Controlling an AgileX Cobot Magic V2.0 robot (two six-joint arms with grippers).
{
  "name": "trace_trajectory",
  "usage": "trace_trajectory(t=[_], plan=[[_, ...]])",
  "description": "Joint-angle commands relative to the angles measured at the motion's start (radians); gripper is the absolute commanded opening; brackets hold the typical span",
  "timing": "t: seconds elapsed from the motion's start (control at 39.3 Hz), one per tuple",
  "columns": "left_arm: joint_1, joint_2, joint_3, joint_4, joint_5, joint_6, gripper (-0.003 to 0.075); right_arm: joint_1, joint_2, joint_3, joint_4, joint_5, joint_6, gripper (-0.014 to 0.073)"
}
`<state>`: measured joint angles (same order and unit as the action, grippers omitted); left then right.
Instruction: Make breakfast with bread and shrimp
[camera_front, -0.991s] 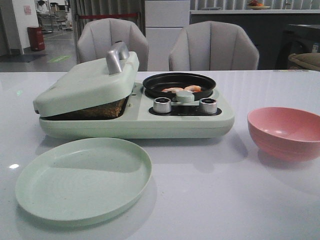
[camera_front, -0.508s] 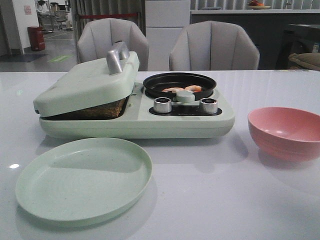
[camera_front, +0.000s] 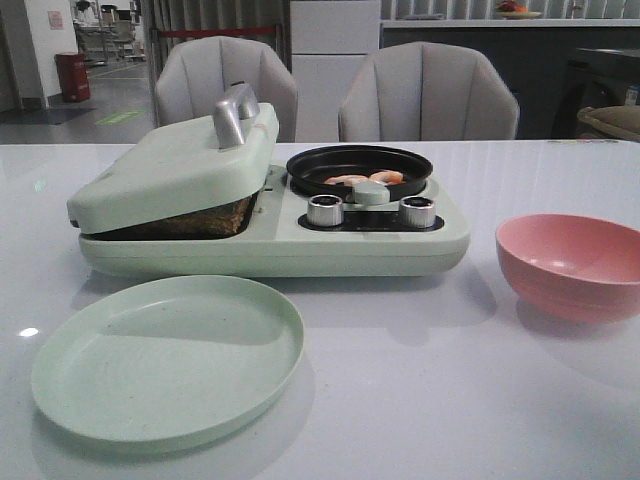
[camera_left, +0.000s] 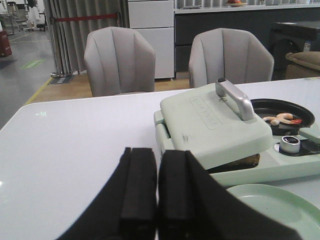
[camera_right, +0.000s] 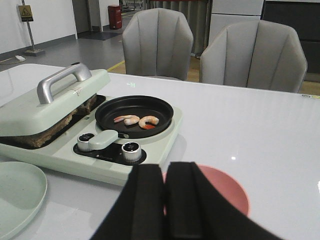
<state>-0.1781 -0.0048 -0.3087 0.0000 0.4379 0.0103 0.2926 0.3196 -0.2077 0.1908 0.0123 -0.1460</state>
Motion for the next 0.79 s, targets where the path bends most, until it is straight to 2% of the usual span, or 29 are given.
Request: trace_trajectory(t=[0.0, 0.33, 0.46, 0.64, 0.76], plan=[[-0.008, 0.005, -0.023, -0.01, -0.081, -0.004, 0.0114, 0.002, 0.004, -0.028, -0.005, -0.071, -0.004, 0.0148], [-0.005, 0.005, 0.02, 0.026, -0.095, -0.01, 0.0114, 0.002, 0.004, -0.028, -0.005, -0.071, -0.004, 0.0148], [0.034, 0.005, 0.083, 0.044, -0.171, -0.041, 0.0114, 0.002, 0.004, -0.028, -0.005, -0.071, -0.004, 0.0148], [0.159, 0.005, 0.195, 0.034, -0.304, -0.088, 0.0114, 0.002, 0.004, -0.028, -0.005, -0.071, -0.004, 0.0148], [0.169, 0.005, 0.266, 0.036, -0.383, -0.088, 0.0114, 0.002, 0.004, -0.028, -0.005, -0.071, -0.004, 0.0148]])
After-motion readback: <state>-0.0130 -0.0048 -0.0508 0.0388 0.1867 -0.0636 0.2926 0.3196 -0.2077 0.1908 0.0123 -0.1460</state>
